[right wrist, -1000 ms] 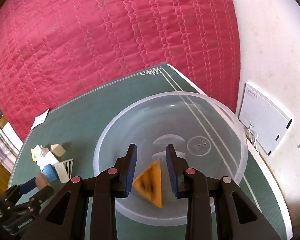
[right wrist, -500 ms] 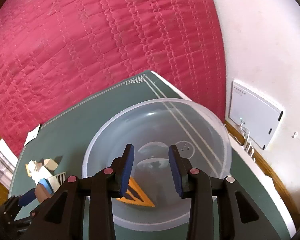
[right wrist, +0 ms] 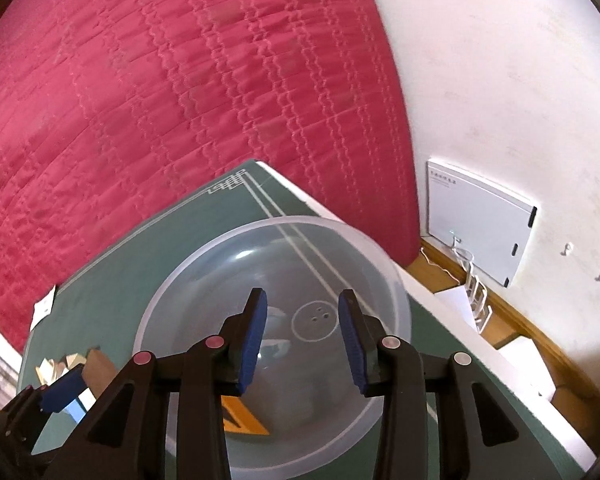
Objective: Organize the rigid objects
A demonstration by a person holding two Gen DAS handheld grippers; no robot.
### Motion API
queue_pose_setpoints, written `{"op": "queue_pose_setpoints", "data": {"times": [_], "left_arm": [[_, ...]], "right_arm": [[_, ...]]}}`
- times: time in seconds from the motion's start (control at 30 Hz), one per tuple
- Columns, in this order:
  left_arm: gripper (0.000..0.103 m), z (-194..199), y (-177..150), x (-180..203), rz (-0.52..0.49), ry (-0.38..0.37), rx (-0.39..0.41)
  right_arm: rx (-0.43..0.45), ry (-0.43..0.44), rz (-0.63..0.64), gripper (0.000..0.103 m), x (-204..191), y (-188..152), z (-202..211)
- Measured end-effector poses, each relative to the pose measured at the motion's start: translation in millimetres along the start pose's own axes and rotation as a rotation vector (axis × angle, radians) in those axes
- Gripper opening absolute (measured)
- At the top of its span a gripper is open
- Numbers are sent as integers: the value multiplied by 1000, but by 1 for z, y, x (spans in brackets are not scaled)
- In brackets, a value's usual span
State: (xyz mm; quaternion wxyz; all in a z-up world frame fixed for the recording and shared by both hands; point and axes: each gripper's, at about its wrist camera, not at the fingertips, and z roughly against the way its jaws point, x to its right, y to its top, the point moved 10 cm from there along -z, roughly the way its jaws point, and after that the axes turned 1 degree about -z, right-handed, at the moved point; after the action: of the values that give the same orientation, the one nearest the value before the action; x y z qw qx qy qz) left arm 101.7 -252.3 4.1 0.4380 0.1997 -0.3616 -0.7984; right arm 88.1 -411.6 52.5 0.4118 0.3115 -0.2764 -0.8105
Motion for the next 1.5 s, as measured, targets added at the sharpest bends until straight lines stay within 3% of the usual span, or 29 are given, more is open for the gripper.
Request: {"op": "queue_pose_setpoints", "data": {"times": [0.17,0.23,0.27,0.43,1.5], "left_arm": [[70,-13,12,9,-24,-27,21],[83,-14,16,7,-21,-33,35],[84,-14,17,5,-15,-32,39],[85,-15,12,-13,39,-12,24],[91,26,-31,-125,161,324,16]], "right_arm": [[13,-11,-21,46,4,4,-1],[18,-14,-22,46,5,4,0],[21,-16,-25,46,5,5,0],[22,-12,-24,46,6,4,1],[7,192,300,55,-81,-44,11]]}}
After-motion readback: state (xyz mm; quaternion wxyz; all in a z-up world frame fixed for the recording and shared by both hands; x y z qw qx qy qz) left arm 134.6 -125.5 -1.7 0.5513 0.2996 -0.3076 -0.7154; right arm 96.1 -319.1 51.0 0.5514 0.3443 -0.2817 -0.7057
